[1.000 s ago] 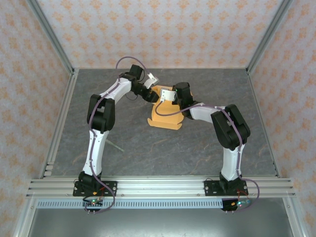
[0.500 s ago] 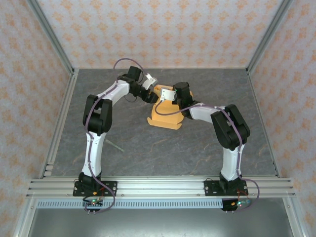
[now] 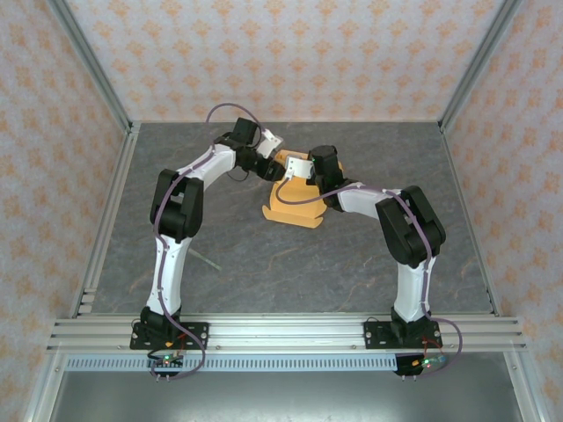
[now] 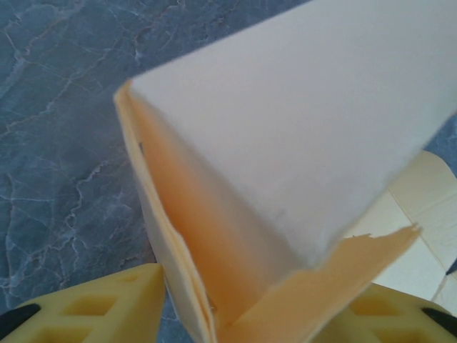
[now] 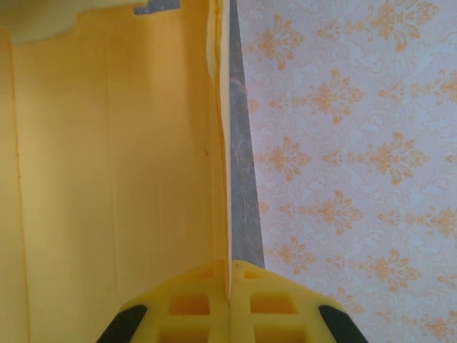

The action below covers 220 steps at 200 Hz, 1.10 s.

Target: Fold the paper box

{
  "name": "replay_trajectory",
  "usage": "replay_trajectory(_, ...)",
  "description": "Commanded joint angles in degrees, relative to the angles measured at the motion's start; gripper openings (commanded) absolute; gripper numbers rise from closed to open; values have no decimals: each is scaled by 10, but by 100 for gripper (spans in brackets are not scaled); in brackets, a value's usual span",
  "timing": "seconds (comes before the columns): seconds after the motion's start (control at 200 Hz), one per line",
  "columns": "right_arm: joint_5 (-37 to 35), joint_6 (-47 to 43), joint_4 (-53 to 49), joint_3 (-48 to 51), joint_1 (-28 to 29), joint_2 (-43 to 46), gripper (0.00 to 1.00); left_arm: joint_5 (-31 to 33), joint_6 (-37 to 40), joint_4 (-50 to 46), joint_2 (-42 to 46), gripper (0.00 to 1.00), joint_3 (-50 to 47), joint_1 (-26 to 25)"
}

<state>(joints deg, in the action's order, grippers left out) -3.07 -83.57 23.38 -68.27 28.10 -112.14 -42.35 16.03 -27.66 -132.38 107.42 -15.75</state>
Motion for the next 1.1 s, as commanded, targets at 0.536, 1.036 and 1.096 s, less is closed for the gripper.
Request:
replay_trajectory(0.536, 26, 9, -7, -2, 3, 19, 0, 134, -68, 77, -6, 39, 11, -12)
replay_trajectory(1.036, 39, 10, -17, -3, 3, 23, 0, 231, -112, 111, -9, 18, 3, -22)
replay_trajectory(1.096, 40, 10, -18, -3, 3, 25, 0, 248, -122, 116, -9, 16, 1, -23)
